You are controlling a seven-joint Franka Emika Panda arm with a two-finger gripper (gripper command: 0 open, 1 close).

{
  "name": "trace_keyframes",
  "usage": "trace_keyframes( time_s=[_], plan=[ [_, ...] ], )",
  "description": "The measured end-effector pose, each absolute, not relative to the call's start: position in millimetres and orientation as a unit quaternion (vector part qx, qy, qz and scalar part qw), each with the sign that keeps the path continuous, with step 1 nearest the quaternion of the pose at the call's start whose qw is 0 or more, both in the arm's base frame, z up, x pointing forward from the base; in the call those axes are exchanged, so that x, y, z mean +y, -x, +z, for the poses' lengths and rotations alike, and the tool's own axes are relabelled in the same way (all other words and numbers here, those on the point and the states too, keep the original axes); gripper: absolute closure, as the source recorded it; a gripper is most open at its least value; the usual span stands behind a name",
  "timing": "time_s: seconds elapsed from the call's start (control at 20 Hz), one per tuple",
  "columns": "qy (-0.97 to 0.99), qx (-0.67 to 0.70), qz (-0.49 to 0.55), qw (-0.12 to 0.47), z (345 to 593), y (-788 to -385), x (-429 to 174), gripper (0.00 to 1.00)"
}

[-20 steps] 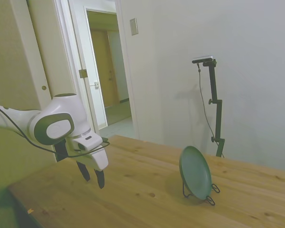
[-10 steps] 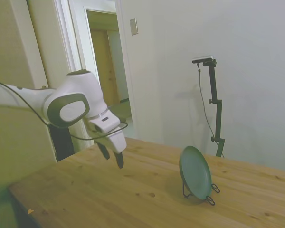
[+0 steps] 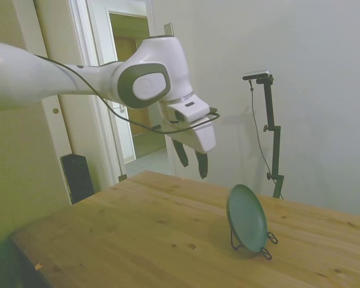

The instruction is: Unload the plate

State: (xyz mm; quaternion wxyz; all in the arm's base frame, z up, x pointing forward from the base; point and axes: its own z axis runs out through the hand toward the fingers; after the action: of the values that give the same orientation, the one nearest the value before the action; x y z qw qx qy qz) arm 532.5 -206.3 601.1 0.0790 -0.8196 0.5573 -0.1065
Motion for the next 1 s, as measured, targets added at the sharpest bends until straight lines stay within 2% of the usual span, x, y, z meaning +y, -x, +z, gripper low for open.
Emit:
trace_keyframes(
  time_s=[0.25,0.35,0.5,0.65,0.9,1.0],
  plan=[
    [0.822,0.558,-0.097,0.058,593.2,-549.2,-246.8,0.00],
    [0.834,0.541,-0.097,0.056,600.4,-551.0,-246.0,0.00],
    [0.845,0.527,-0.072,0.056,590.9,-549.4,-240.4,0.00],
    [0.858,0.507,-0.030,0.077,580.5,-551.1,-238.0,0.00],
    [0.866,0.487,-0.014,0.113,594.6,-564.1,-280.6,0.00],
    [0.869,0.479,-0.011,0.124,592.2,-571.3,-300.2,0.00]
  ],
)
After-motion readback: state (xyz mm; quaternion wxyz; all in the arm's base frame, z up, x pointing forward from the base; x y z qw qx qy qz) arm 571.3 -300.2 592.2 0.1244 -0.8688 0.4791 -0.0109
